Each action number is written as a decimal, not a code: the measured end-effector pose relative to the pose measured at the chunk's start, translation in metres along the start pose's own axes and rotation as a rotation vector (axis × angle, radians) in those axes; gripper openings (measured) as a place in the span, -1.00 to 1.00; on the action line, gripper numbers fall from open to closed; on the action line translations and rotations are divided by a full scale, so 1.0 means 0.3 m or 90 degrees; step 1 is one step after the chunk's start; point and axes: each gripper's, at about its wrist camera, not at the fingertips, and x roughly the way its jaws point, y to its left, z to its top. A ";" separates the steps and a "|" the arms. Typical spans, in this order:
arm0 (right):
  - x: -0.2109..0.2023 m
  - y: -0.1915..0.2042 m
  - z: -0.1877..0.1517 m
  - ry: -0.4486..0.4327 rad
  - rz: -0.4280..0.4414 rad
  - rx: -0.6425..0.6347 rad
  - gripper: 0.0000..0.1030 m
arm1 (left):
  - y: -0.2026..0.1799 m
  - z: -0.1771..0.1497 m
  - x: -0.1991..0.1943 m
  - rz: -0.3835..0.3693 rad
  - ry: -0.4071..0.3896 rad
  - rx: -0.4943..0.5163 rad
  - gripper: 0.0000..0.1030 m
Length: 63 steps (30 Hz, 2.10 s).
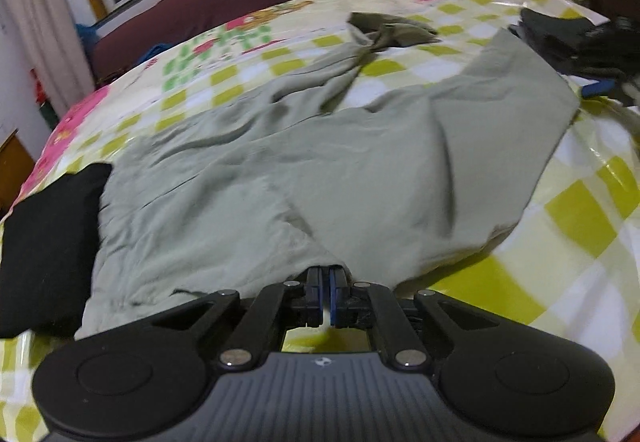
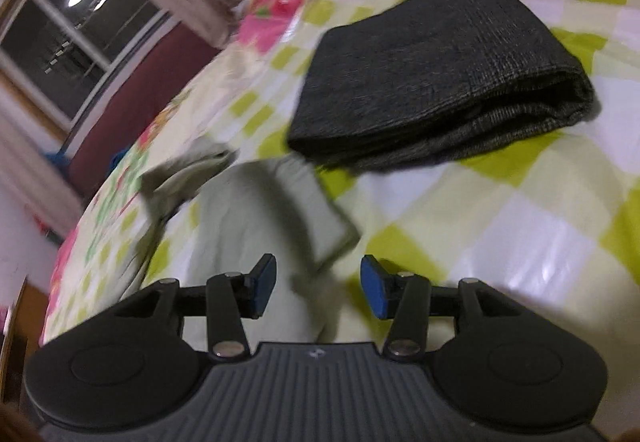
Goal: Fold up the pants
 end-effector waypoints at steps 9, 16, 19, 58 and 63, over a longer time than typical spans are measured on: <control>0.097 -0.072 0.020 -0.003 0.056 0.112 -0.19 | -0.051 0.037 0.033 -0.012 0.011 0.020 -0.58; 0.080 -0.128 0.014 0.014 0.056 0.127 -0.88 | -0.077 0.049 0.042 -0.015 0.009 0.026 -0.58; 0.066 -0.123 0.034 0.019 0.072 0.132 -0.94 | -0.085 0.059 0.029 -0.018 0.005 0.031 -0.58; -0.025 0.732 -0.672 0.380 0.264 -0.622 -0.51 | 0.393 -0.226 -0.025 0.107 0.026 -0.065 -0.15; -0.018 0.787 -0.442 0.319 0.258 -0.622 -0.35 | 0.484 -0.125 -0.061 0.080 -0.024 -0.106 -0.09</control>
